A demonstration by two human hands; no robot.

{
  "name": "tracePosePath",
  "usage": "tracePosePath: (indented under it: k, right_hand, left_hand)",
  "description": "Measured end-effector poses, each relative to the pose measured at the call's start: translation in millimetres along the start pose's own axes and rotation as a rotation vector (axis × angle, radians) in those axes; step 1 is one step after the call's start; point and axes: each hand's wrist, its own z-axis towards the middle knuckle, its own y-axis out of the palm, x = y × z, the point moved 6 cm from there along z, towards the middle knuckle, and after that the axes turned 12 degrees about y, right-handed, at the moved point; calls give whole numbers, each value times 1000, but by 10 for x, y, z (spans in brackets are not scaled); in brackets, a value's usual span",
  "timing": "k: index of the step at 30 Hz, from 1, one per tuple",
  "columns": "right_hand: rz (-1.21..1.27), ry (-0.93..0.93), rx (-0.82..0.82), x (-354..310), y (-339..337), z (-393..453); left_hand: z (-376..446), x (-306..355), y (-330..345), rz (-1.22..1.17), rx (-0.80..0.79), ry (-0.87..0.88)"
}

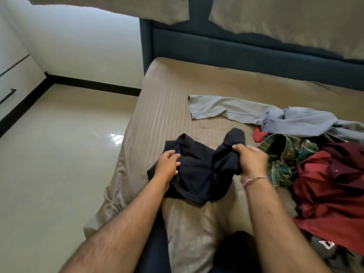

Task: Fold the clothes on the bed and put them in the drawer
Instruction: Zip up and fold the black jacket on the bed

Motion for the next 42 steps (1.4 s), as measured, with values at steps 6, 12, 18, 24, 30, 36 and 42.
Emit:
tracePosePath:
  k: [6,12,18,24,30,36,42]
  right_hand:
    - [-390,-15,-341,714,1318,-480]
    - [-579,88,190,1002,461,60]
    - [-105,512,-238,1386,596,83]
    - [-493,-175,-555,475,1287,-472]
    - [-1263,-1063,-189,189,1376,-936]
    - [-1279,-894,-281,1069,1065,-707]
    - [-525,48,17,1446,555,-1]
  left_hand:
    - [111,111,-702,-179,222,47]
    - [133,204,-723,341,86,302]
    - [145,-131,-290,262,-231,-45]
    - [104,-80,-193,-327,-106,-281]
    - [155,294,-178,-637,-75,-119]
    - [450,-232,-927,-340,1,-235]
    - [486,-275,-903,-195,-156,-190]
